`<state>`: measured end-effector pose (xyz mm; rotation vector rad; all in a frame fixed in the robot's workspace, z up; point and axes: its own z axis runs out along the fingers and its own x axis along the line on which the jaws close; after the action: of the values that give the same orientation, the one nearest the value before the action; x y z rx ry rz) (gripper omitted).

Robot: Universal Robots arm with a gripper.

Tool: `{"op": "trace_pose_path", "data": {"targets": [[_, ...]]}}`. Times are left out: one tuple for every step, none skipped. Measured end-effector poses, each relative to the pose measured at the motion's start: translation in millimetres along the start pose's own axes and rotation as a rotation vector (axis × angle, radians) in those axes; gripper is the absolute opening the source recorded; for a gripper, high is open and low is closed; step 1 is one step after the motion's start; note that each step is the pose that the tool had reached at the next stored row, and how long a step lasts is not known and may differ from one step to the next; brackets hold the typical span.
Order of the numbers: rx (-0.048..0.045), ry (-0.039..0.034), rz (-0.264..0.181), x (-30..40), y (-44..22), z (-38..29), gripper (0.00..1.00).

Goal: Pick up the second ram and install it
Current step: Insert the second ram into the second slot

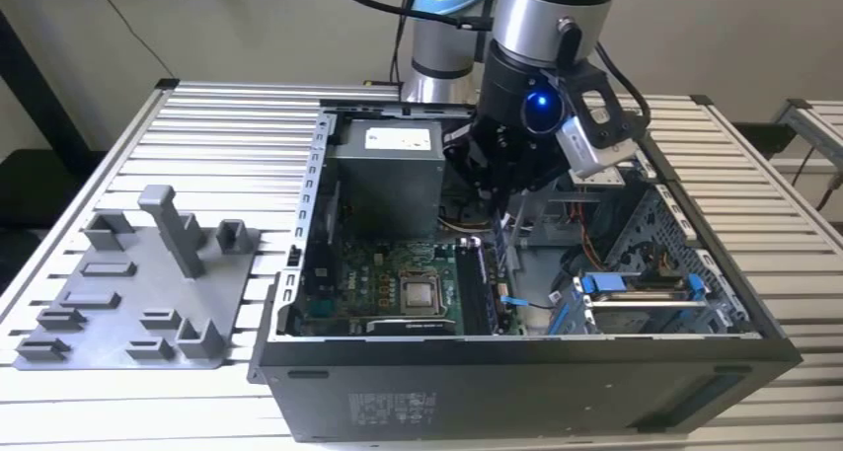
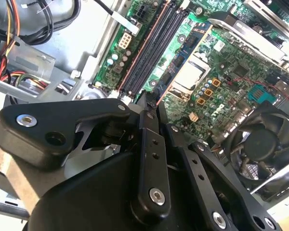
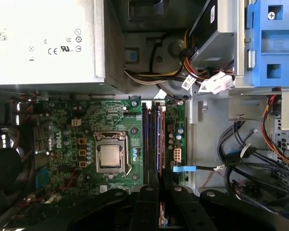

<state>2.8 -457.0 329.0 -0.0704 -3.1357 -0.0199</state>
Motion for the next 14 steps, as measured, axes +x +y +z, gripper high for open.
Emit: {"op": "trace_pose_path", "data": {"targets": [[0.0, 0.0, 0.0, 0.0, 0.0, 0.6, 0.14], [0.0, 0.0, 0.0, 0.0, 0.0, 1.2, 0.14], [0.0, 0.0, 0.0, 0.0, 0.0, 1.8, 0.14], [0.0, 0.0, 0.0, 0.0, 0.0, 2.4, 0.14], [0.0001, 0.0, 0.0, 0.0, 0.0, 3.1, 0.14], [0.0, 0.0, 0.0, 0.0, 0.0, 3.8, 0.14], [0.0, 0.0, 0.0, 0.0, -0.1, 4.7, 0.14], [0.0001, 0.0, 0.0, 0.0, -0.1, 5.5, 0.14], [0.0001, 0.0, 0.0, 0.0, -0.1, 6.3, 0.14], [0.0, 0.0, 0.0, 0.0, -0.1, 7.2, 0.14], [0.0, 0.0, 0.0, -0.1, -0.1, 8.0, 0.14], [0.0, 0.0, 0.0, -0.1, -0.1, 8.9, 0.14], [0.0, 0.0, 0.0, -0.1, -0.1, 9.8, 0.14], [0.0, 0.0, 0.0, -0.1, -0.1, 10.7, 0.14]]}}
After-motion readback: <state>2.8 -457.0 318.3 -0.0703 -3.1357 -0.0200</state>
